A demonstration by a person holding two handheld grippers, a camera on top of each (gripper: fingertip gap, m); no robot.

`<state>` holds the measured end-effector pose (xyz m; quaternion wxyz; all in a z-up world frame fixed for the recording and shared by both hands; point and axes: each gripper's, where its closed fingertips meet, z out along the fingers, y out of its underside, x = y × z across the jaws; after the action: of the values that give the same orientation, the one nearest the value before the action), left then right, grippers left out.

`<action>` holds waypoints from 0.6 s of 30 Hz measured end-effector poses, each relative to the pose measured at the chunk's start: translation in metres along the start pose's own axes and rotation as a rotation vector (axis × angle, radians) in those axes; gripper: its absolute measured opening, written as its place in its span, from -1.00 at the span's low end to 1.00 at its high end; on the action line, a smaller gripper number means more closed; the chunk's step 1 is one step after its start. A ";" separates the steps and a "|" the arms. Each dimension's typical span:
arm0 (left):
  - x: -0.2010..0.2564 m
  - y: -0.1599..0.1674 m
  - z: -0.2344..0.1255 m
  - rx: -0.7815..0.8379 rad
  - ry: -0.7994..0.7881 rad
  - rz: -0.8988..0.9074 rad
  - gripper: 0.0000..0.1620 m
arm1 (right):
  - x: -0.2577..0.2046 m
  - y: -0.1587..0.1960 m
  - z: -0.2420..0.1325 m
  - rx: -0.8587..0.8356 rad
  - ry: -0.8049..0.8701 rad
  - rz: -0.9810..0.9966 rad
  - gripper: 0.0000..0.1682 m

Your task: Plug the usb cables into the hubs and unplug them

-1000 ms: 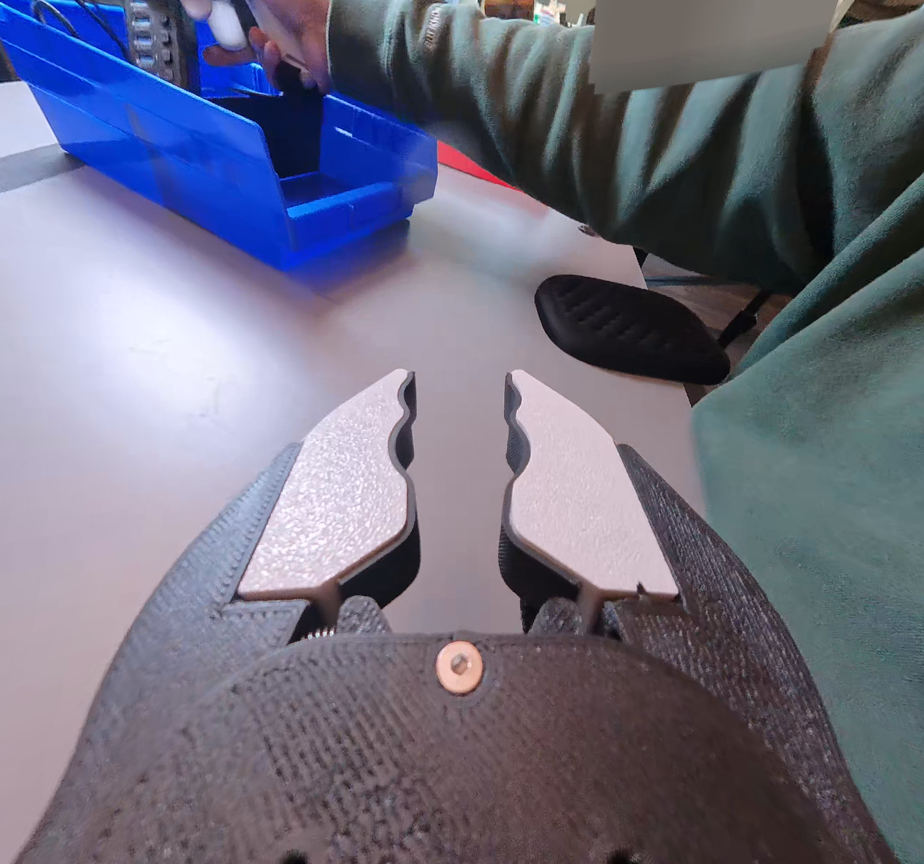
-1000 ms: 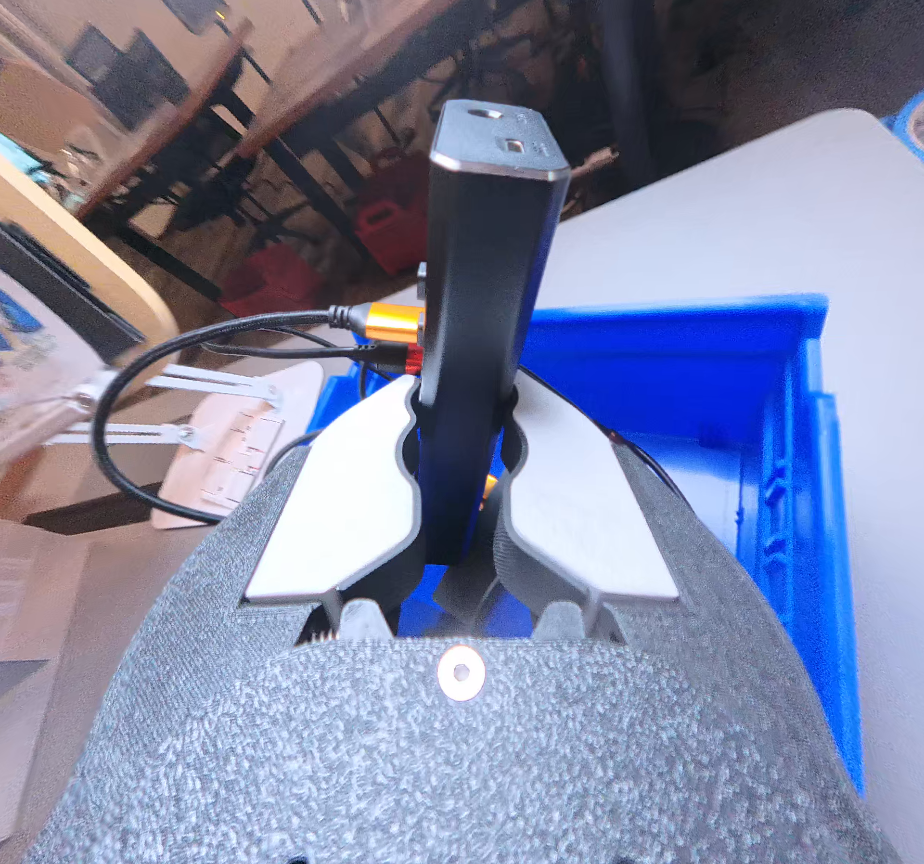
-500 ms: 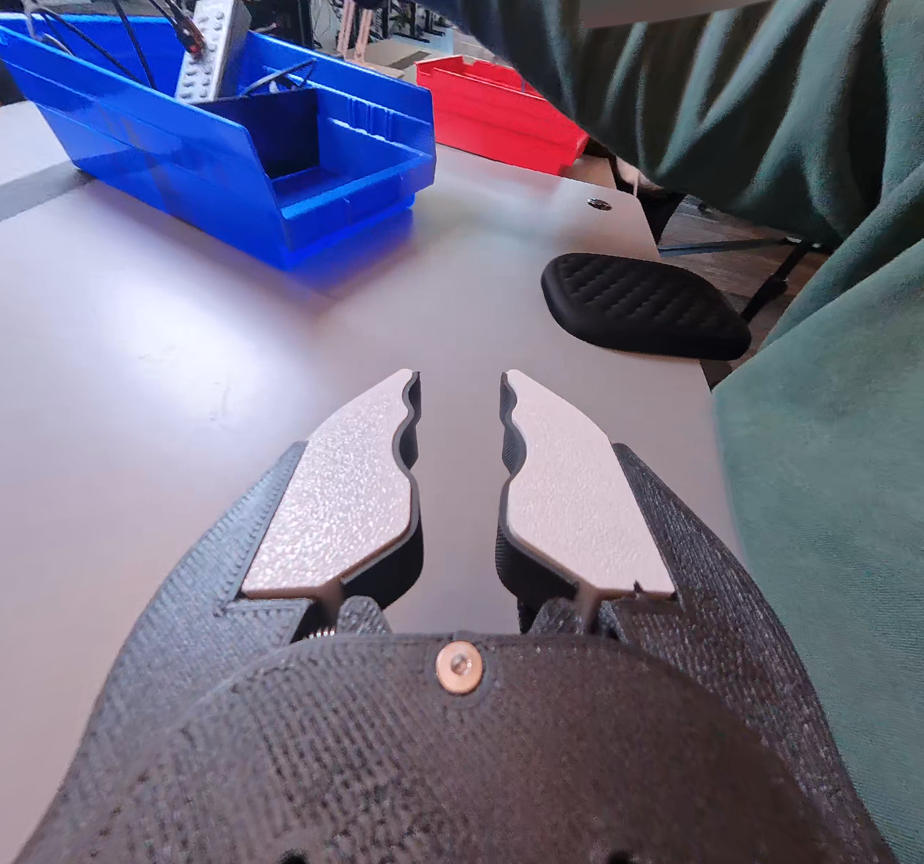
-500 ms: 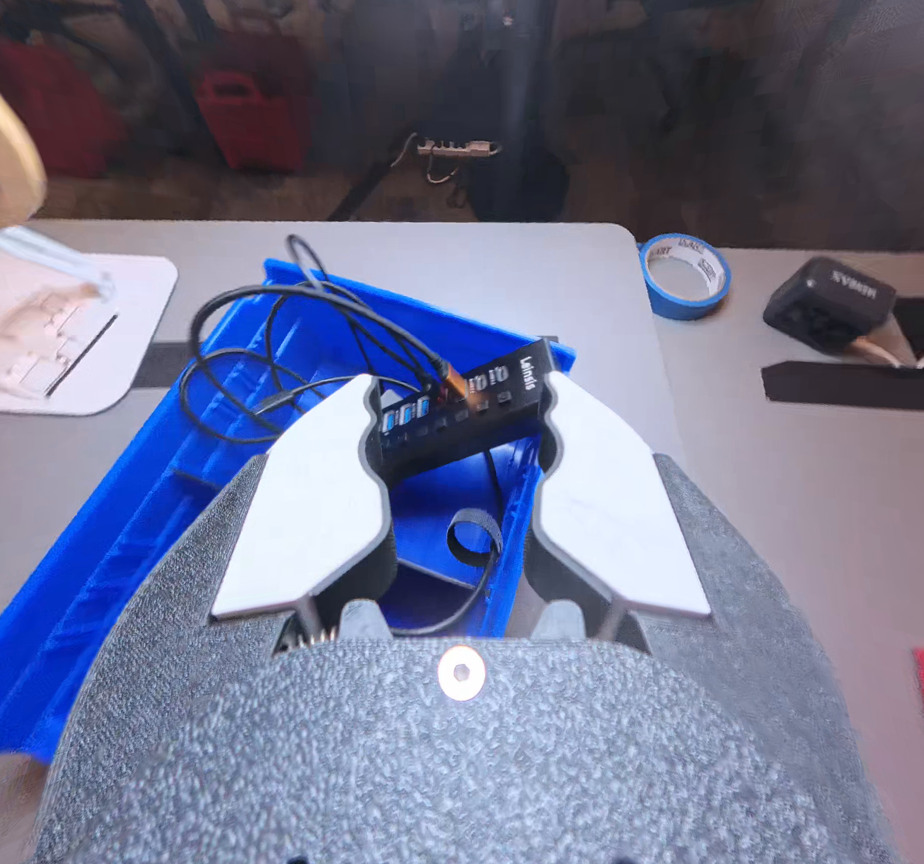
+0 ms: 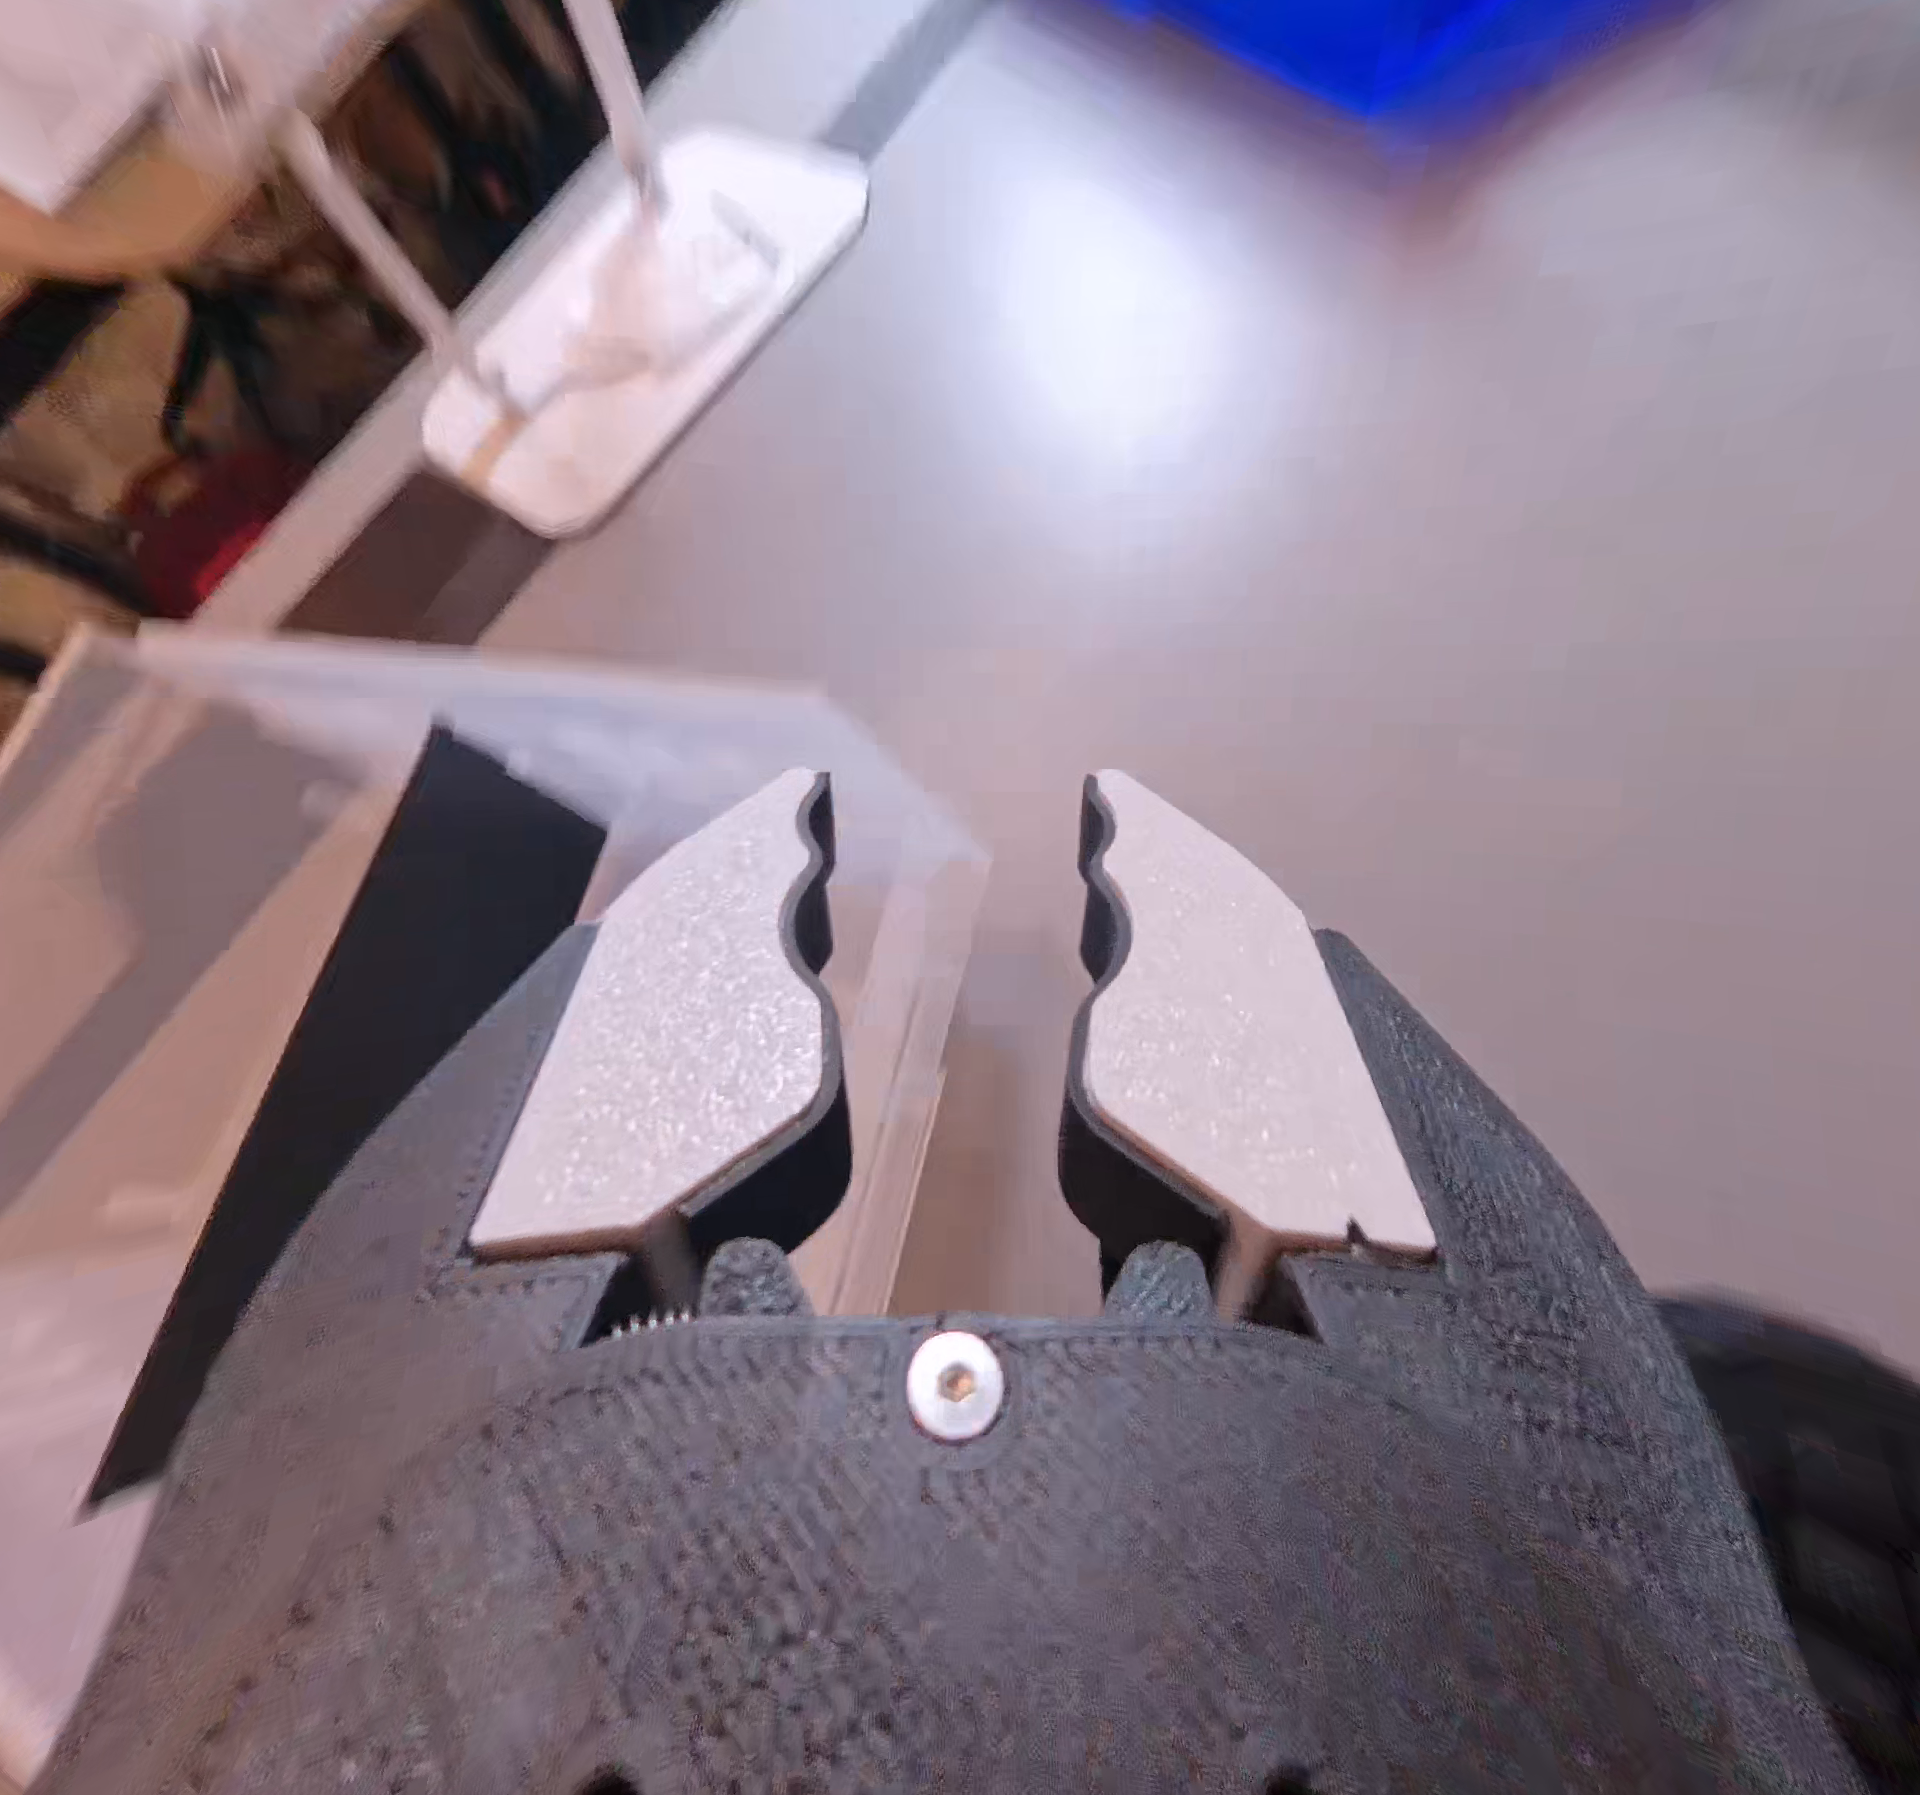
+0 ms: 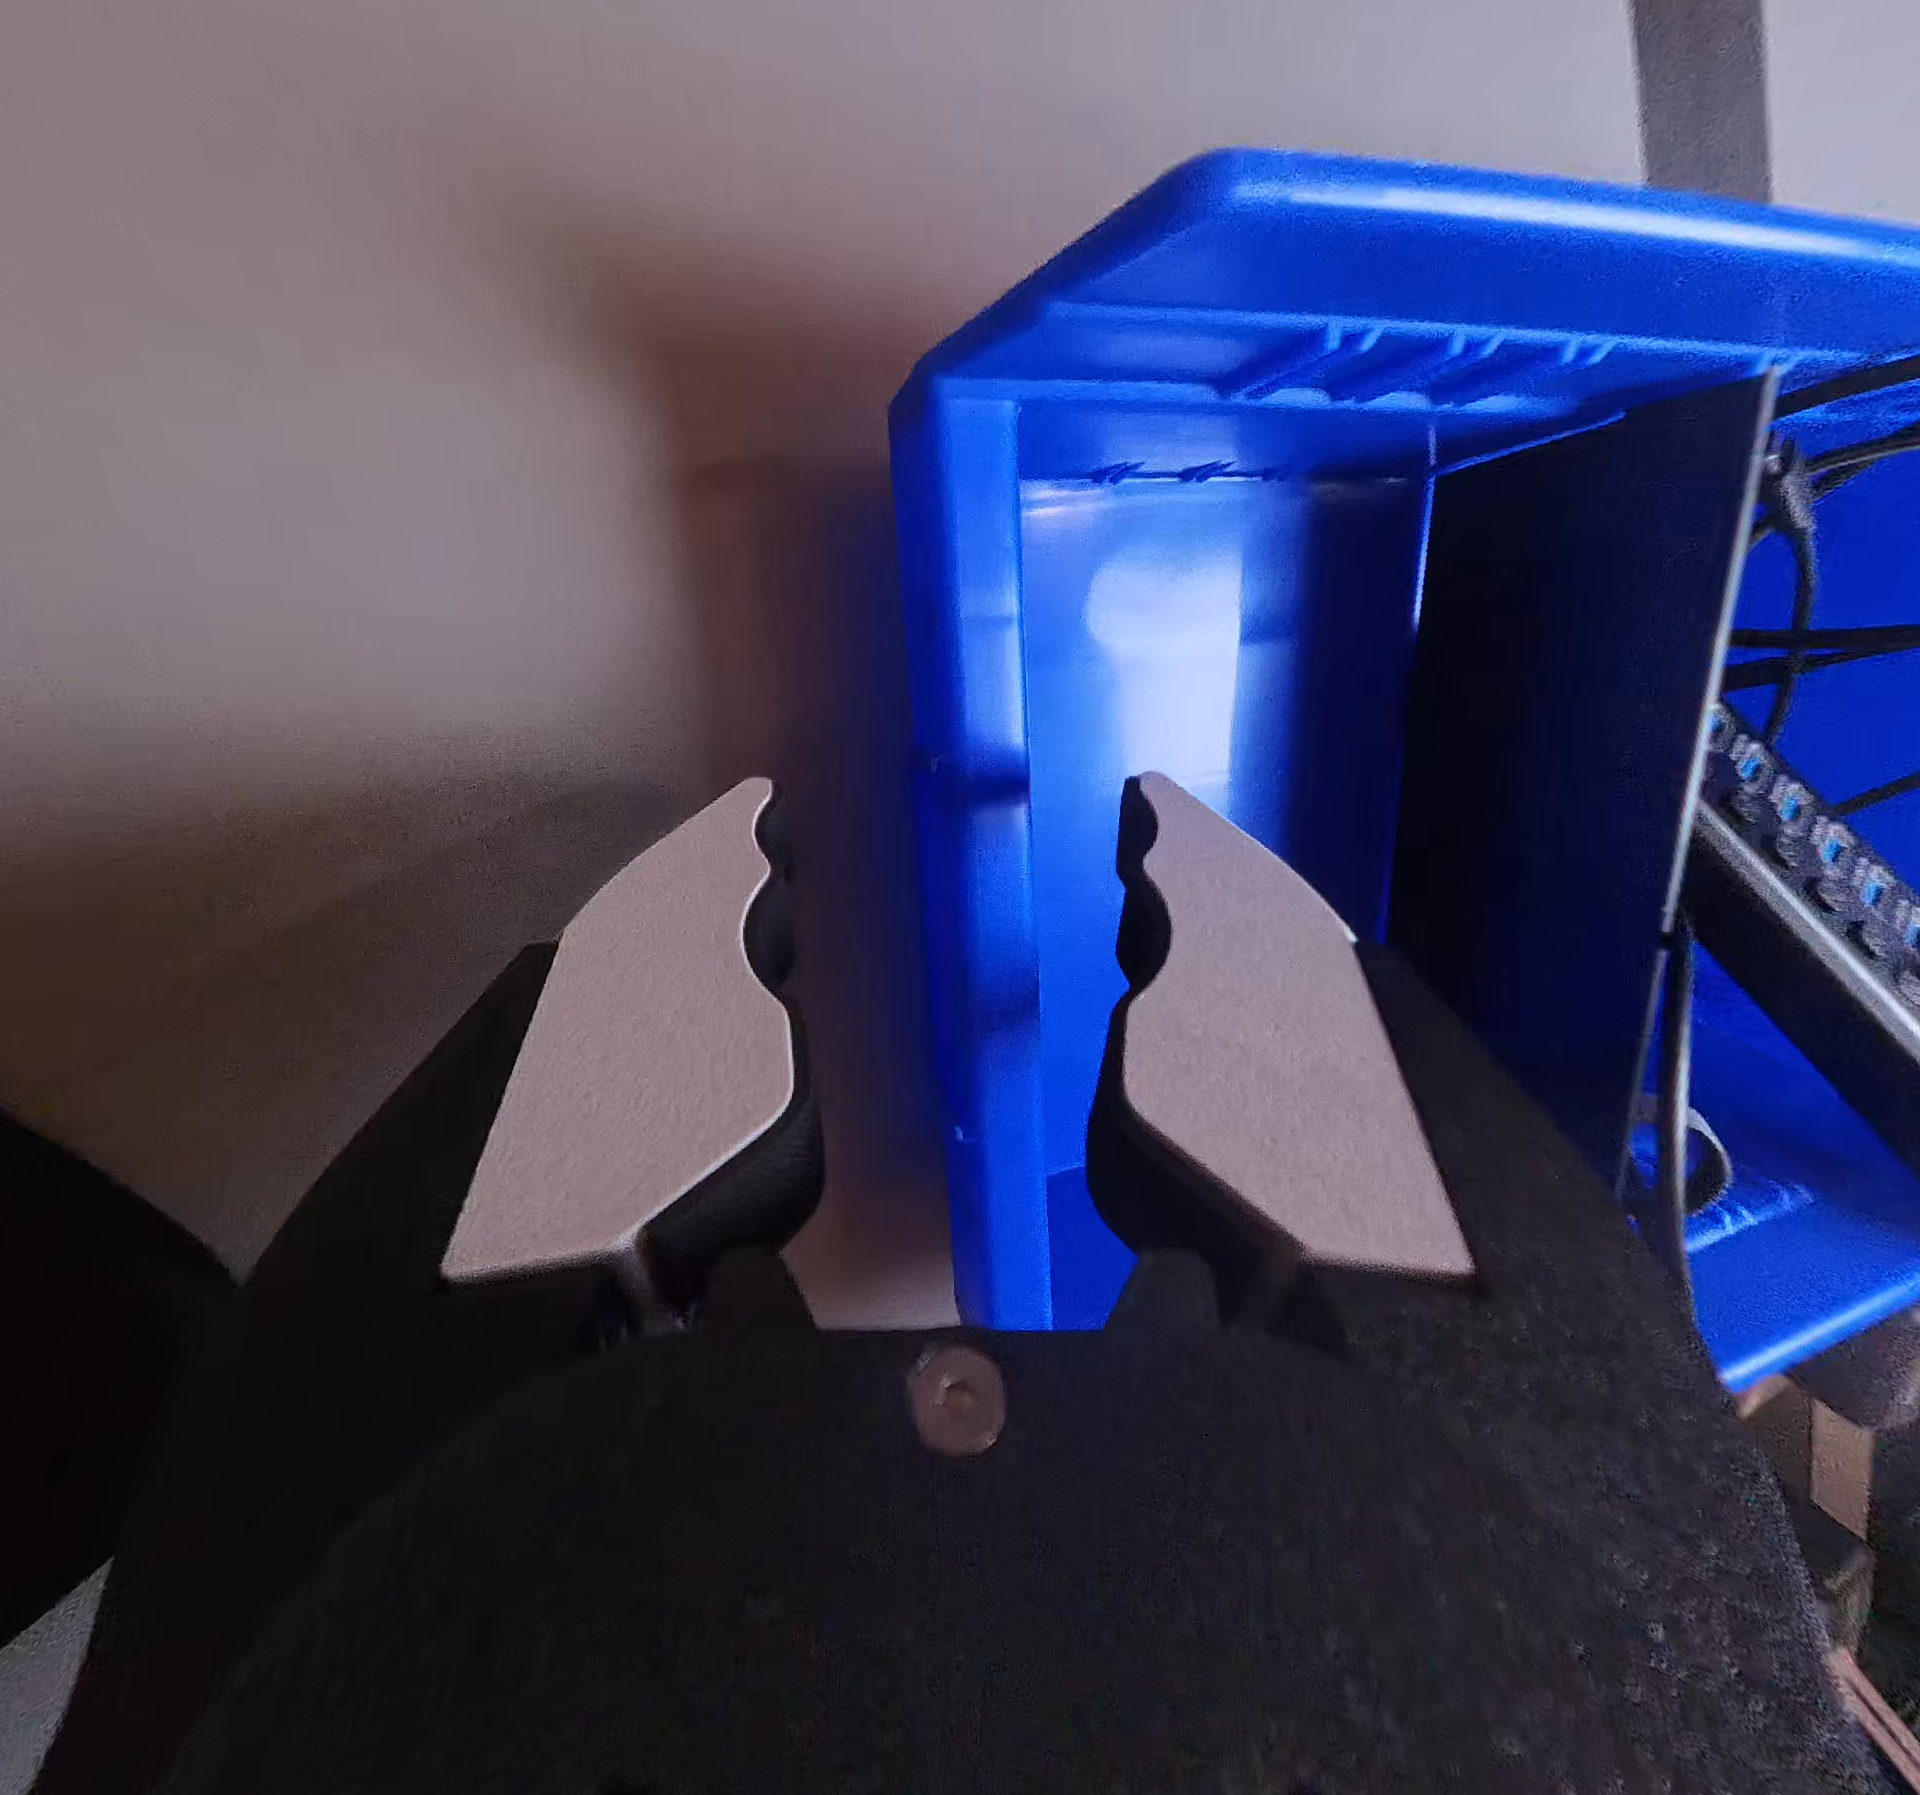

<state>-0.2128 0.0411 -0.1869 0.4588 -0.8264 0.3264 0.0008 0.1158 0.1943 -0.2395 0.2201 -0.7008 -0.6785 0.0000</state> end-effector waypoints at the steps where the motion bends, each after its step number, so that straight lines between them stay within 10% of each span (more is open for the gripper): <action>1: -0.005 0.019 -0.002 -0.094 -0.002 0.005 -0.40 | 0.000 0.005 0.008 -0.027 -0.015 0.003 -0.30; 3: -0.013 0.060 -0.005 -0.286 0.004 0.026 -0.37 | 0.001 0.011 0.020 -0.059 -0.022 -0.021 -0.68; 7: -0.028 0.137 -0.006 -0.638 -0.014 0.157 -0.55 | -0.010 0.005 0.020 -0.058 0.020 -0.105 -0.67; 18: 0.021 0.085 0.034 -0.453 0.066 0.469 -0.63 | -0.145 -0.047 -0.007 0.078 -0.029 -0.348 -0.65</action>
<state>-0.2323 0.0244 -0.2776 0.2398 -0.8094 0.5140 0.1520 0.0619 0.0535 -0.2620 0.2338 -0.5636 -0.7923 -0.0015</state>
